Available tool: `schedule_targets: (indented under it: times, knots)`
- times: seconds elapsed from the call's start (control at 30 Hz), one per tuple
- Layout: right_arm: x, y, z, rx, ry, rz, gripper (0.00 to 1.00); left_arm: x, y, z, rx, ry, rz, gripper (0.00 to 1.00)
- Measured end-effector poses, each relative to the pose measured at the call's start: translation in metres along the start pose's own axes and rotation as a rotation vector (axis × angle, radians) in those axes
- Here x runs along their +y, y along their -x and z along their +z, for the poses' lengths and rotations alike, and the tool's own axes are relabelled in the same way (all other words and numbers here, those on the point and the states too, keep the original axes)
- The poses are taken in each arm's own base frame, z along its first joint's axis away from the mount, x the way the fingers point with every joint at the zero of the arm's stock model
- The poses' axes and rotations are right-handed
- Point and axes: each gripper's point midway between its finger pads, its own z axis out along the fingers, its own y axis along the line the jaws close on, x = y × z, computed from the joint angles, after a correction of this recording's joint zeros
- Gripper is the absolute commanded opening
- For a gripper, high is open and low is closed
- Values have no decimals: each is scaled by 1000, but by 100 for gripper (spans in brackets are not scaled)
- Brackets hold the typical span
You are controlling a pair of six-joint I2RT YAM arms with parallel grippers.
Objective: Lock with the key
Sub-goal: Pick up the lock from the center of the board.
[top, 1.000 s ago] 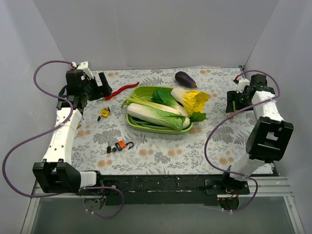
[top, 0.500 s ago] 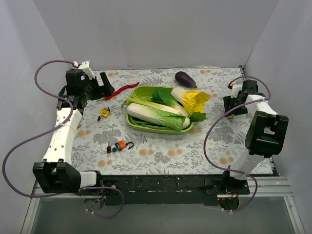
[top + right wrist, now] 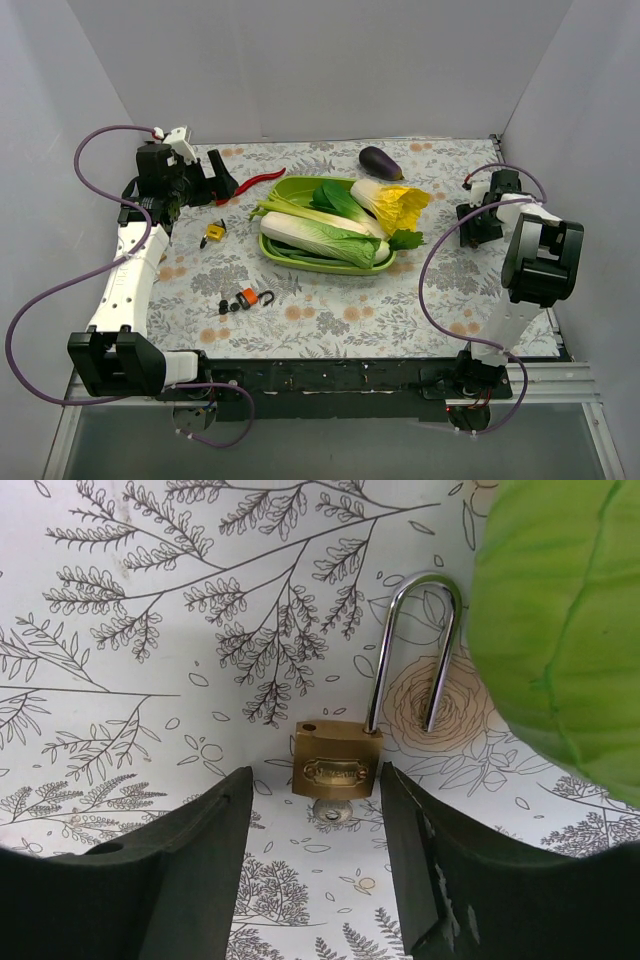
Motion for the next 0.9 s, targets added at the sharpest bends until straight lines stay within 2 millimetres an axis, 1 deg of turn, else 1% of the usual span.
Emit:
schedule_targets:
  times: [0.3,0.47,0.53,0.6,0.63,0.7,0.77,0.8,0.83,0.87,0.9]
  knots:
    - [-5,5,4,-9,-18,-6,60,0,0,1,0,0,5,98]
    - [-9,11,6,-22,-25,-12,54,1,-1,3,4,1,5,98]
    - [-9,12,6,-25,-26,-15,48,2,-1,4,5,1,5,98]
    - [-9,13,7,-28,-26,-20,46,2,-1,4,4,1,5,98]
    - [-9,13,7,-29,-26,-20,41,2,-1,4,4,1,5,98]
    - [-9,13,7,-32,-21,-24,37,1,-1,4,5,-1,5,98]
    - [-9,13,8,-39,-23,-28,28,0,-1,4,7,-8,5,98]
    - [-8,13,8,-42,-23,-30,26,-1,-1,4,8,-12,5,98]
    - [-8,13,7,-45,-24,-33,21,-1,-2,4,9,-15,5,98]
    - [-8,13,7,-49,-24,-36,20,-2,-2,4,10,-19,6,98]
    - [-7,12,6,-48,-23,-38,15,-2,-2,4,11,-21,6,98]
